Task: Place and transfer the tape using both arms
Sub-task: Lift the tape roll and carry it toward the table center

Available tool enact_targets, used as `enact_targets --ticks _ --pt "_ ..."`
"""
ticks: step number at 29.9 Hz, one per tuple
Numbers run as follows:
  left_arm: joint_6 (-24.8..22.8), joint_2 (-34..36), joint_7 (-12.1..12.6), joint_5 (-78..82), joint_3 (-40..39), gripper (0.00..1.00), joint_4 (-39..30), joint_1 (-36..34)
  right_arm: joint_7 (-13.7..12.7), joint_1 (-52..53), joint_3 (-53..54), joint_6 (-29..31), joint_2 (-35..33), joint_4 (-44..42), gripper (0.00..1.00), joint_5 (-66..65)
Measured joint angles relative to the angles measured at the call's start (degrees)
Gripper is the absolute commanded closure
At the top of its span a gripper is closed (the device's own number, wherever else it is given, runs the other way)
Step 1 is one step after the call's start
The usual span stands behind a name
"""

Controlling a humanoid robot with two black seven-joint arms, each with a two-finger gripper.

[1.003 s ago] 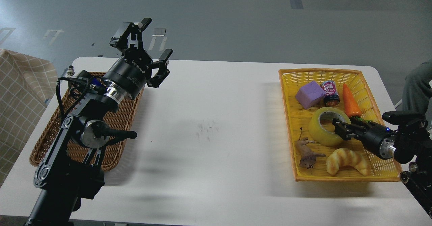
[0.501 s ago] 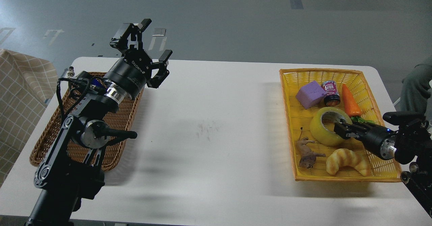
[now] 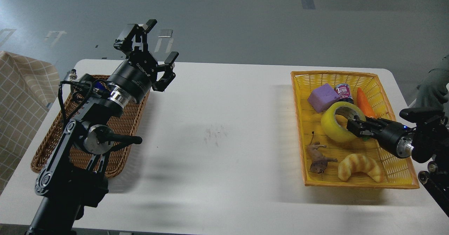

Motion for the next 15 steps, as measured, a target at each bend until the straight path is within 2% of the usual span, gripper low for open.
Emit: enact_targets --ticks 9,15 --pt "0.0 -0.3 -0.1 0.0 0.0 0.01 0.0 0.3 0.2 3.7 0.0 0.3 -0.7 5.7 0.88 0.0" --pt "0.0 -0.3 -0.9 0.0 0.0 0.01 0.0 1.2 0.2 9.3 -0.2 4.6 0.0 8.4 0.88 0.0"
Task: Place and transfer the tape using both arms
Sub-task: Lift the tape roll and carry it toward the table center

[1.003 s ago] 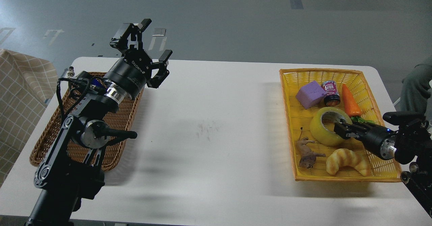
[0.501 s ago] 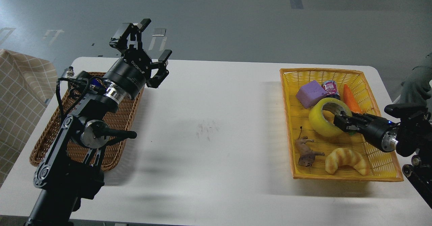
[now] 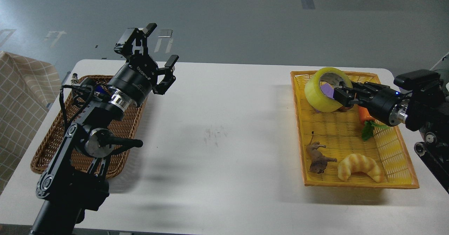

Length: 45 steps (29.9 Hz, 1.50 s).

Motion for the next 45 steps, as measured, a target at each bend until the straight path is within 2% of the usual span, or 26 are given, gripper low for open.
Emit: enact_targets --ticks 9,15,29,45 --pt "0.0 0.0 -0.1 0.0 -0.3 0.01 -0.2 0.0 -0.3 8.3 -6.5 4.4 12.9 -2.4 0.88 0.0" --pt "0.1 0.1 -0.1 0.0 -0.3 0.01 -0.3 -0.1 -0.4 11.0 -11.5 6.5 18.8 -4.3 0.88 0.0" --pt "0.1 0.2 -0.1 -0.2 -1.0 0.01 -0.4 0.5 -2.2 11.7 -22.6 4.2 25.9 -12.3 0.88 0.0" --pt "-0.1 0.9 -0.1 -0.4 -1.9 0.01 -0.4 0.9 -2.8 11.3 -23.5 4.0 29.6 -15.1 0.87 0.0"
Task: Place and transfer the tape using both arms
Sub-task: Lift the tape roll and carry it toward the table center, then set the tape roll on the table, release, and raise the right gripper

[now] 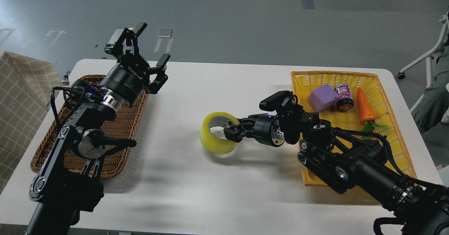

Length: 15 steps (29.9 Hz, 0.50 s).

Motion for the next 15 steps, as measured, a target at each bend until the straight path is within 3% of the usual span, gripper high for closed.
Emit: enact_targets --ticks 11,15 --pt "0.1 0.3 0.0 0.0 0.0 0.01 -0.1 0.0 -0.7 -0.9 0.2 -0.1 0.3 -0.5 0.75 0.0" --pt "0.1 0.4 0.0 0.0 -0.5 0.01 -0.2 0.0 -0.7 -1.0 0.2 -0.5 0.3 -0.5 0.62 0.0"
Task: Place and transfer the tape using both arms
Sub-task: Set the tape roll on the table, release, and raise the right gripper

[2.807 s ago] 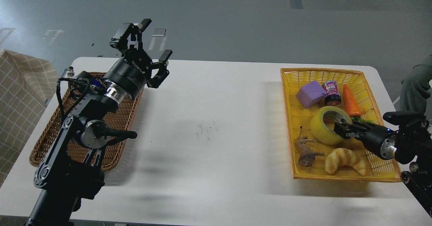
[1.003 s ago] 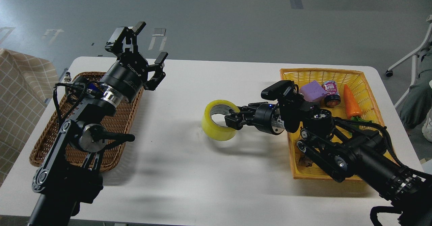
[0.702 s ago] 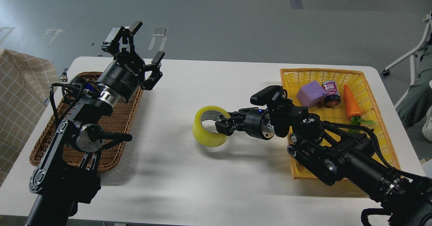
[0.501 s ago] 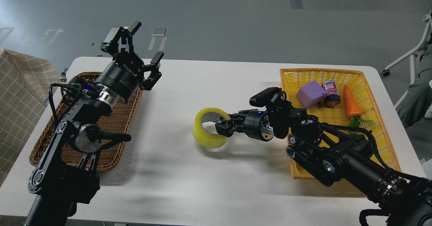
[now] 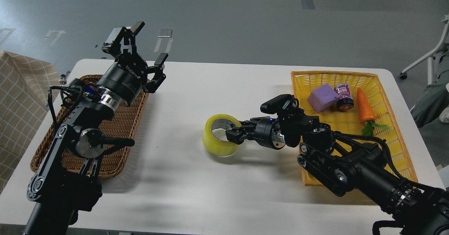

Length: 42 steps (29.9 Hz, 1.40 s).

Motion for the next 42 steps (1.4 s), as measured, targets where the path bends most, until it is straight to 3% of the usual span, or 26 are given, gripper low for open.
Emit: enact_targets --ticks 1,3,11,14,15,17,25,36,42 --pt "0.0 0.0 0.0 0.0 -0.1 0.01 0.0 0.0 0.0 0.0 0.0 -0.2 0.0 0.0 0.62 0.0" --pt "0.0 0.1 0.0 0.0 -0.2 0.01 -0.1 0.0 0.0 -0.1 0.0 -0.4 0.0 0.0 0.52 0.0" --pt "-0.3 0.1 0.0 -0.1 -0.7 0.01 -0.1 0.5 -0.1 -0.5 -0.1 -0.9 0.0 0.0 0.52 0.0" --pt "-0.4 0.1 0.0 -0.2 -0.7 0.01 -0.1 0.6 -0.1 -0.8 0.0 -1.3 0.0 0.0 0.44 0.0" --pt "-0.4 0.1 0.0 -0.2 -0.7 0.01 -0.1 0.7 -0.1 -0.8 0.2 -1.5 0.0 0.0 0.4 0.0" --pt "-0.4 0.1 0.1 -0.3 -0.7 0.01 -0.1 0.7 -0.1 -0.5 0.6 -2.0 0.0 0.0 0.04 0.0" --pt "-0.5 0.9 0.1 -0.3 -0.8 0.01 -0.1 0.7 0.3 2.9 7.0 -7.2 -0.5 2.1 0.0 0.0" --pt "-0.7 2.4 0.3 -2.4 -1.5 0.01 0.0 0.8 0.1 4.5 22.8 -8.0 -3.4 6.6 0.0 0.4" --pt "-0.6 3.2 0.2 -2.5 -1.2 0.01 0.1 0.5 -0.6 3.2 26.4 -8.2 -5.4 11.9 0.0 20.3"
